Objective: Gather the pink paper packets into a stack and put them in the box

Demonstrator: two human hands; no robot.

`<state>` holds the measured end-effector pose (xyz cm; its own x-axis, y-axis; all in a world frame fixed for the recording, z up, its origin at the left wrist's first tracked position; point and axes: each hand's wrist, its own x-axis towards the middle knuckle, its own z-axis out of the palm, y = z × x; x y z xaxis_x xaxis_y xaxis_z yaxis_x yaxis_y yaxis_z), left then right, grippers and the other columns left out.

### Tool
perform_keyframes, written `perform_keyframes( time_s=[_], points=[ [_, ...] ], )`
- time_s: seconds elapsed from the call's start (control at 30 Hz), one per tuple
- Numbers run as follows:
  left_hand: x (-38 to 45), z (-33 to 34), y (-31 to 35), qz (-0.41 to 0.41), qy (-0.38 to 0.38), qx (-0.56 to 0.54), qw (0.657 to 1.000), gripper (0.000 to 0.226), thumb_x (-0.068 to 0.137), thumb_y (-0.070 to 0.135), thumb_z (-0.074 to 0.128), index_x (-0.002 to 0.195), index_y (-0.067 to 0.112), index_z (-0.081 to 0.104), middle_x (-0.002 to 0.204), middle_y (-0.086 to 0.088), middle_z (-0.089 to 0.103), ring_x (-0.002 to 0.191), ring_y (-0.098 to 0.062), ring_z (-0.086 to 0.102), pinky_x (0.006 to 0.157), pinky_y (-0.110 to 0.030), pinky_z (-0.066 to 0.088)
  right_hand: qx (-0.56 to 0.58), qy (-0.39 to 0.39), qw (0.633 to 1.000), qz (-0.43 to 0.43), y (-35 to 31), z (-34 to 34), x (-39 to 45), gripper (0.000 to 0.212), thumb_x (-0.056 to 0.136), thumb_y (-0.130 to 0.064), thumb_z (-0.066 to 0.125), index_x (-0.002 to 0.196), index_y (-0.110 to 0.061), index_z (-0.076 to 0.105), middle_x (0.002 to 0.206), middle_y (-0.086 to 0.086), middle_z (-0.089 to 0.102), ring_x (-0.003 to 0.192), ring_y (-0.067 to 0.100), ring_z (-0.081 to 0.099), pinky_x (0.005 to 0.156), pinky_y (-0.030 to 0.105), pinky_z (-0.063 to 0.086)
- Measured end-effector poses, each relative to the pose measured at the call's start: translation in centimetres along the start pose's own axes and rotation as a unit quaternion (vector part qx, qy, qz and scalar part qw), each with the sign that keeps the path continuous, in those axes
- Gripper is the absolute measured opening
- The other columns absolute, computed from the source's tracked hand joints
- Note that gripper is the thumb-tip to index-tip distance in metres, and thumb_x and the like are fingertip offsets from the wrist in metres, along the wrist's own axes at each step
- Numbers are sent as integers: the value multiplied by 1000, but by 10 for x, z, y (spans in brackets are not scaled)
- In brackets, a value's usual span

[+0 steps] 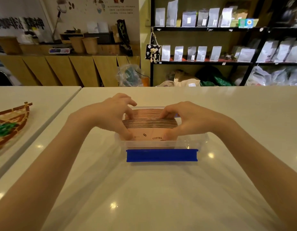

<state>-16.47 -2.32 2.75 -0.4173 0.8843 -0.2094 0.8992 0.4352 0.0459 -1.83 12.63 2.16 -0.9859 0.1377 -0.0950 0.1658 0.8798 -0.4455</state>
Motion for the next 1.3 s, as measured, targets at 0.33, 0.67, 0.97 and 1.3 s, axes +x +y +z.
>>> perform_keyframes(
  time_s=[0.33,0.67,0.97,1.3],
  points=[
    [7,9,3,-6,-18,66,998,56,69,50,66,117,24,56,152,4,17,138,-23,1,112,-47,10,-33,0,999,2,-3,8,4,51,74,-38,67,120,-21,52,107,-8,52,92,8,47,67,6,32],
    [-3,-2,-2,-22,-7,18,1000,58,63,48,72,115,34,54,149,6,23,138,-20,6,112,-48,11,-42,19,999,-12,0,3,3,59,70,-42,69,123,-24,50,124,-2,51,101,10,44,85,21,34],
    [-4,-3,-1,-28,2,18,999,54,65,43,72,115,32,52,139,4,39,131,-19,24,109,-42,22,-72,29,997,-9,2,9,6,56,72,-40,68,123,-22,51,123,0,50,101,12,44,85,21,36],
    [-27,-20,19,20,98,-35,994,38,82,35,55,119,27,50,129,4,51,111,-11,43,89,-26,37,-46,126,991,-27,-11,-19,-16,59,75,-36,66,128,-26,43,126,-4,50,99,5,45,74,11,37]
  ],
)
